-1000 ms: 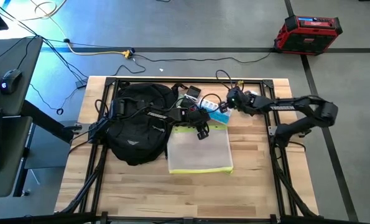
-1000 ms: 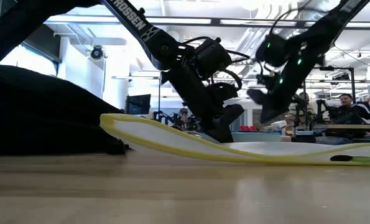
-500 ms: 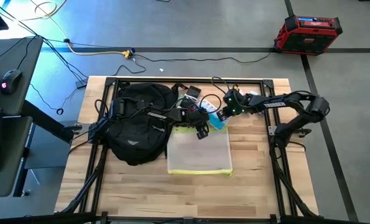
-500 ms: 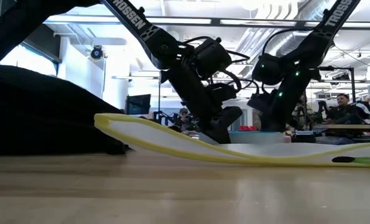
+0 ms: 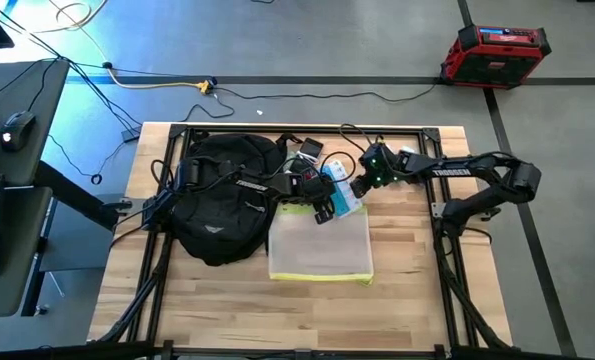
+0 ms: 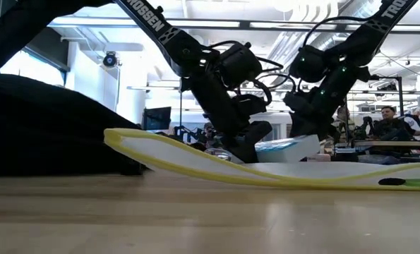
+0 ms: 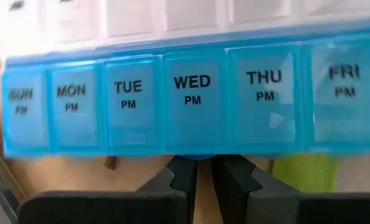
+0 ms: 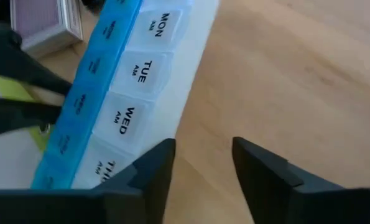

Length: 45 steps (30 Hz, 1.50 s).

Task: Unpack backpack
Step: Put the pill box into the transparent zip bag

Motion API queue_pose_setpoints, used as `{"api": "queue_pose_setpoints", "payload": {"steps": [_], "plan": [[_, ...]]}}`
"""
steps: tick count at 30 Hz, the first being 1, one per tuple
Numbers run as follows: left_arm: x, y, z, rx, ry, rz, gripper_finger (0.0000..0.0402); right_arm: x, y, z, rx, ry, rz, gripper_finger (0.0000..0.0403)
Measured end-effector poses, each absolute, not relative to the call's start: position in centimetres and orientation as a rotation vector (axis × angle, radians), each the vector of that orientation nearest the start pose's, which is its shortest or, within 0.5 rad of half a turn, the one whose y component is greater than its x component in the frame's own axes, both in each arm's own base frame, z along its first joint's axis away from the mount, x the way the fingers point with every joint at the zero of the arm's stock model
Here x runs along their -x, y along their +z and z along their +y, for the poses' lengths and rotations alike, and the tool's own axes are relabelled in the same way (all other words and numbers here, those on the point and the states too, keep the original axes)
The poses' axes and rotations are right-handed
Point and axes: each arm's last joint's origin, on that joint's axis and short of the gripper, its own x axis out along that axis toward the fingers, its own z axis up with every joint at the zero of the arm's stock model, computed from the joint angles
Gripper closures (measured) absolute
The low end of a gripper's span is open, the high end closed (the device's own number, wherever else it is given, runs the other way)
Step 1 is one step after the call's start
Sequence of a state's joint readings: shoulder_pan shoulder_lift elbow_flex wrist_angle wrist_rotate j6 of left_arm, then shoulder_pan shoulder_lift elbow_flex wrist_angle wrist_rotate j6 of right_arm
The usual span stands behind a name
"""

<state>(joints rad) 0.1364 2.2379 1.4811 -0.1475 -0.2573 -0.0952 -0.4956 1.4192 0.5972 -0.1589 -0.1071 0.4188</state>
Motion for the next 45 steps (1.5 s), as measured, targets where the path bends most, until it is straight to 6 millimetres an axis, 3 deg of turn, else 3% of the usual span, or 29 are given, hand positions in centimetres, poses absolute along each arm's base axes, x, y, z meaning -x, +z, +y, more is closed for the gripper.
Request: {"api": "queue_pose_setpoints", "payload": {"steps": [6, 14, 27, 38, 45], "plan": [[-45.6, 11.1, 7.0, 0.018, 0.407, 0.893, 0.0374, -21.3, 14.9, -11.3, -0.681, -0.530, 0.871, 0.0196], [-45.7, 11.1, 7.0, 0.007, 0.409, 0.893, 0.0374, -20.5, 16.4, -10.9, -0.682, -0.483, 0.856, 0.0183], [-45.6, 11.0, 7.1, -0.001, 0.411, 0.901, 0.0374, -18.4, 12.5, -9.2, -0.787, -0.358, 0.795, 0.0147], [-45.6, 11.0, 7.1, -0.005, 0.416, 0.906, 0.0374, -18.4, 13.3, -9.5, -0.858, -0.481, 0.707, 0.0137], [-45.5, 11.0, 7.1, -0.015, 0.410, 0.912, 0.0374, -18.4, 14.0, -8.8, -0.879, -0.464, 0.683, 0.0137]]}}
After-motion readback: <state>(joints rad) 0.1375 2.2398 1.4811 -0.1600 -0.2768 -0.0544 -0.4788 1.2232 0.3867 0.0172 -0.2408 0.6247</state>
